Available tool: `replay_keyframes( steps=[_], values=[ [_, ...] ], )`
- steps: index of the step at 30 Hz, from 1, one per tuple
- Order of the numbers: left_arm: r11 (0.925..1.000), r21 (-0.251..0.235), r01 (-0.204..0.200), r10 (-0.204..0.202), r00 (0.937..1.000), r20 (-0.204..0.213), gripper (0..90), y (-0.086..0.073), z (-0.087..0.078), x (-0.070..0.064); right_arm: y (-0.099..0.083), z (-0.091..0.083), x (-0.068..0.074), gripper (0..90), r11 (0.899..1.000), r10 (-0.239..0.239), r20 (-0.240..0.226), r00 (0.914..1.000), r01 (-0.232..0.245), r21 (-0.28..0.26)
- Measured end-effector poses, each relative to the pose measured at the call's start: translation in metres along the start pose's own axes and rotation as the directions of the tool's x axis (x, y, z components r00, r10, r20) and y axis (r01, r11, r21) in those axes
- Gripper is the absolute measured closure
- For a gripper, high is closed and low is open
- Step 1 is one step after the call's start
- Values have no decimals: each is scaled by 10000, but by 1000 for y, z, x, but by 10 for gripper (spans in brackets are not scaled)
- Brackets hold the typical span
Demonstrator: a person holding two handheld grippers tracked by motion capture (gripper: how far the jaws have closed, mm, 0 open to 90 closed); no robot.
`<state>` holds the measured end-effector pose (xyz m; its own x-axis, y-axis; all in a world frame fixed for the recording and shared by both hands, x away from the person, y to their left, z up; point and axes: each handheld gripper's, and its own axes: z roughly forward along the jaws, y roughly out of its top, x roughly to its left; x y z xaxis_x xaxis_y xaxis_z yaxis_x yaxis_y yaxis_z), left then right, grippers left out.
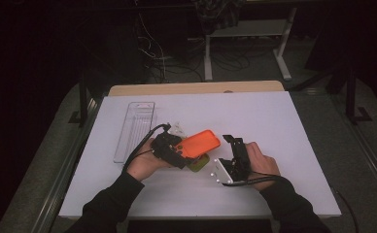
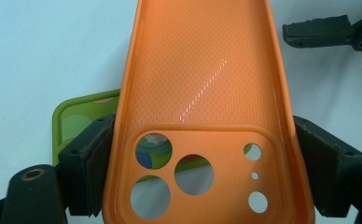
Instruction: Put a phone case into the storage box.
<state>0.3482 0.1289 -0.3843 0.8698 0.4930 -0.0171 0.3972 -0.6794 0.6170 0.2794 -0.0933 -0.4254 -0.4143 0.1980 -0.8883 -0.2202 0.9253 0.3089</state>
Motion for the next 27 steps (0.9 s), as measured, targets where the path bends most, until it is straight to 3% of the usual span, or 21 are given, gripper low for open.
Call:
replay_keyframes(
  steps=[4, 8, 9, 13, 16, 18, 19, 27],
  values=[
    [9999, -35, -97, 97, 10000, 11, 163, 0, -1, 1, 4, 1, 4, 115, 9997, -256, 366, 9990, 256, 5],
    [9999, -47, -98, 98, 10000, -3, 163, 0, -3, 3, 8, 6, 5, 125, 9979, -650, 243, 9976, 652, -62],
    [9999, -56, -97, 97, 10000, -11, 163, 0, -4, 3, 9, 8, 4, 127, 9941, -1077, 280, 9938, 1081, -124],
    [9999, -98, -123, 123, 9999, -47, 163, 0, -5, 5, 17, 14, 4, 169, 9876, -1517, 614, 9865, 1538, -307],
    [9999, -109, -119, 119, 9999, -67, 163, 1, -6, 5, 23, 17, 4, 192, 9862, -1593, 605, 9854, 1616, -354],
    [9999, -138, -36, 35, 10000, -57, 163, 0, -7, 6, 27, 19, 4, 216, 9803, -1918, 566, 9798, 1940, -374],
    [9999, -139, -80, 79, 9999, -72, 163, 0, -7, 7, 29, 20, 7, 232, 9853, -1616, 688, 9845, 1649, -456],
    [9998, -101, -168, 168, 9999, 7, 162, 1, -6, 6, 29, 25, 11, 372, 9793, -1953, 653, 9786, 1981, -404]
  ],
)
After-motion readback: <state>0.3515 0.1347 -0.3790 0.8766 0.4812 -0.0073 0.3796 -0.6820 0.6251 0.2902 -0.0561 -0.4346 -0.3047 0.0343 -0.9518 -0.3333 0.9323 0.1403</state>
